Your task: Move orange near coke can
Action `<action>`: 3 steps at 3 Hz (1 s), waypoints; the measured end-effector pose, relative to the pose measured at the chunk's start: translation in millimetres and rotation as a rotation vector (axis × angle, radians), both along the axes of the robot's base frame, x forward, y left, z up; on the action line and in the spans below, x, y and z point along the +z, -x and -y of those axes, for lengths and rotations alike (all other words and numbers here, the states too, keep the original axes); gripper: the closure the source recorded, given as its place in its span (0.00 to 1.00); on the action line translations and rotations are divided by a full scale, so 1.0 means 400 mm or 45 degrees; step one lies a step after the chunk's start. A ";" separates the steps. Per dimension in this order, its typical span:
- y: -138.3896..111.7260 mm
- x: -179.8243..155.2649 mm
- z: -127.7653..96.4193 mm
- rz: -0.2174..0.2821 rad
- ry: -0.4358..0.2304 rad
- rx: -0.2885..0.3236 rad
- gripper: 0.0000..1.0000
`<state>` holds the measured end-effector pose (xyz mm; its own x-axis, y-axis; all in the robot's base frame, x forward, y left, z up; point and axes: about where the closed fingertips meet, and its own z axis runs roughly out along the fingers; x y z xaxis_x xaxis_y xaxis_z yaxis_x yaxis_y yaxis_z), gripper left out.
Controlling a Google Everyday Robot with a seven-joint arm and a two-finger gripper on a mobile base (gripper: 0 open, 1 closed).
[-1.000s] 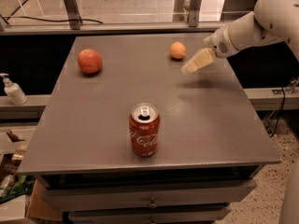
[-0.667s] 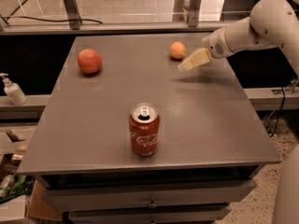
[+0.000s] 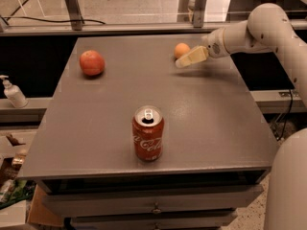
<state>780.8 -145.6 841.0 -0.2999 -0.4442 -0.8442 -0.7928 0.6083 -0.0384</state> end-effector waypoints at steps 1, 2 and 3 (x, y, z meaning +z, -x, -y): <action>-0.016 -0.014 -0.032 0.001 -0.019 0.018 0.00; -0.013 -0.033 -0.051 -0.012 -0.024 0.044 0.18; -0.005 -0.049 -0.048 -0.025 -0.031 0.050 0.41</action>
Offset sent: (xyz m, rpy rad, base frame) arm 0.0026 0.0225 -0.0183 0.0214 0.0139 0.0504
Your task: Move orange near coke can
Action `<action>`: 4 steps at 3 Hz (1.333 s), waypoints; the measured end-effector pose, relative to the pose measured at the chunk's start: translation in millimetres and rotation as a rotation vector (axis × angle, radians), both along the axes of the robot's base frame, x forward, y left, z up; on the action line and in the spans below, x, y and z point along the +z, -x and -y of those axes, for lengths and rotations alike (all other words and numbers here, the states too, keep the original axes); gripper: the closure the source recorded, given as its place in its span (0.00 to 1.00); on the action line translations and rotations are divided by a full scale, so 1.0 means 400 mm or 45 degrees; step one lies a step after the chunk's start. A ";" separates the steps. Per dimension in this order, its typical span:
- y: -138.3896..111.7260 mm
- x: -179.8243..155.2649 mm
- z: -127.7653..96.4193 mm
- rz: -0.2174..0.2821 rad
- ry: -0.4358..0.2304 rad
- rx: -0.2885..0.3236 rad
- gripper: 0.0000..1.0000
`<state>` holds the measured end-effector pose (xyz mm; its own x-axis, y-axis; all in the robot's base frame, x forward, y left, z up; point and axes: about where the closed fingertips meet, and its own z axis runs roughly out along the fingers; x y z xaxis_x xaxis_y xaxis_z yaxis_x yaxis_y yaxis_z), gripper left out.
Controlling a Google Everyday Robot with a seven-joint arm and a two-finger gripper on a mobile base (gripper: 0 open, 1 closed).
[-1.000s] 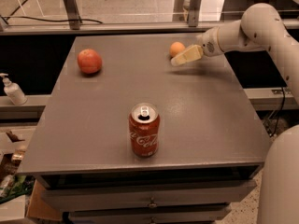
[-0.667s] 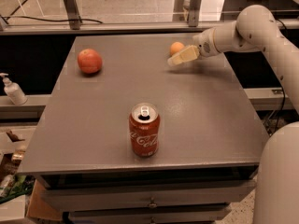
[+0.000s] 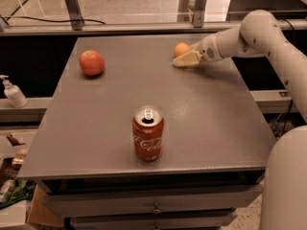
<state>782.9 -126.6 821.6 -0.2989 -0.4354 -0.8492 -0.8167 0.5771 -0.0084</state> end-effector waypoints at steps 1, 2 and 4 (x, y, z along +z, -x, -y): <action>0.006 0.000 0.011 0.002 -0.012 0.000 0.65; 0.013 0.013 0.027 0.011 -0.033 -0.003 0.88; 0.089 0.071 0.055 -0.015 -0.111 0.099 1.00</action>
Offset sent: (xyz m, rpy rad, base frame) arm -0.0093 -0.0256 0.0167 0.0438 -0.0253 -0.0147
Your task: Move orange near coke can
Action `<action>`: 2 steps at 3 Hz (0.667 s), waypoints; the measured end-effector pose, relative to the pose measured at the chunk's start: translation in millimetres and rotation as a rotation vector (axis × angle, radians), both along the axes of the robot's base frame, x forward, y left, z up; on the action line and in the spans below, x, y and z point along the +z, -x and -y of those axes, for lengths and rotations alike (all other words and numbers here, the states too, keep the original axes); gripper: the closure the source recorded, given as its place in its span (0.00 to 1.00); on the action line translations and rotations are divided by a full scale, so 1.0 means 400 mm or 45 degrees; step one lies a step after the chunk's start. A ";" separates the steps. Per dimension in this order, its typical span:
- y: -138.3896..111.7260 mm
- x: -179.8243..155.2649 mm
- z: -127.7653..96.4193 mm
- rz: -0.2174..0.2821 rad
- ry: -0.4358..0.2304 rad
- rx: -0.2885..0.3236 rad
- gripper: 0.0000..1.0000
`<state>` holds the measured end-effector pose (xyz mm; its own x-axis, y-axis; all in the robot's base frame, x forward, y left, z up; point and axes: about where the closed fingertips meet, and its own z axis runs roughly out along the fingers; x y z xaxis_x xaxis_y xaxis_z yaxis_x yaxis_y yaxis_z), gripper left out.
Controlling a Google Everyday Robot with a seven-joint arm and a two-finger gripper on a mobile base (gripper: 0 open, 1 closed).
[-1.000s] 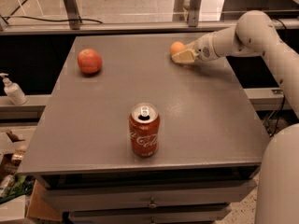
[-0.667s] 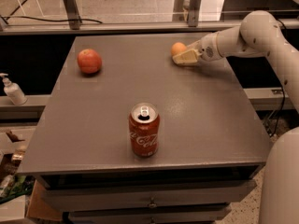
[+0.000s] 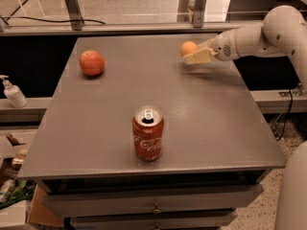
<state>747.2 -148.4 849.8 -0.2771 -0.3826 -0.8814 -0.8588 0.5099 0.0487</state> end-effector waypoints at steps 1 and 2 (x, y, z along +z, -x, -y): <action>0.100 0.012 0.016 -0.071 -0.052 0.150 1.00; 0.128 0.003 0.007 -0.106 -0.048 0.204 1.00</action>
Offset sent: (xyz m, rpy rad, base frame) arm -0.0356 -0.0058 0.0043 0.0372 0.0498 0.1054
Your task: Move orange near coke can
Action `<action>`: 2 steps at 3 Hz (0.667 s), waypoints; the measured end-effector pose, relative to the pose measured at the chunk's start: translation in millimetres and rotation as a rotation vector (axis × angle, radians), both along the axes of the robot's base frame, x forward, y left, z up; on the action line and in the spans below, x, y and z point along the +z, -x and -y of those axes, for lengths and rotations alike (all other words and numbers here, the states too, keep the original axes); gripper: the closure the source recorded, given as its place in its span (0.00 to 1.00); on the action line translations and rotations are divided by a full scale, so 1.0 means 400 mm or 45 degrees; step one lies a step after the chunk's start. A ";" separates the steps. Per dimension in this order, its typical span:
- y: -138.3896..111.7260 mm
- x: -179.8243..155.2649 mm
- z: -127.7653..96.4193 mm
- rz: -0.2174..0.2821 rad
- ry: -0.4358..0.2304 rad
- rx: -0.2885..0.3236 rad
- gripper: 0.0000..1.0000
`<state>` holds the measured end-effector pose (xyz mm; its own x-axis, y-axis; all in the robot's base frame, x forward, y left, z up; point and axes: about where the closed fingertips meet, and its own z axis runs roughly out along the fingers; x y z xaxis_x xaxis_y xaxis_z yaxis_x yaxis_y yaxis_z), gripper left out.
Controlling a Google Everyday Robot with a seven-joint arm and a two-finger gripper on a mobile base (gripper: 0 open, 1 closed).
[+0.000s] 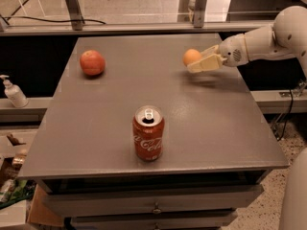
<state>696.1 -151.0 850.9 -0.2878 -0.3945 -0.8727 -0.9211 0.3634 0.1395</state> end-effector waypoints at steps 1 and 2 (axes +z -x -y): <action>-0.001 -0.001 -0.002 -0.002 0.000 0.001 1.00; 0.032 0.002 -0.007 0.005 0.026 0.030 1.00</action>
Offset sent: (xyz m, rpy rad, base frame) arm -0.0379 -0.0002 0.0060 -0.0560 -0.0184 0.0487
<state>683.2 -148.1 851.7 -0.2749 -0.4188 -0.8655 -0.9300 0.3444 0.1288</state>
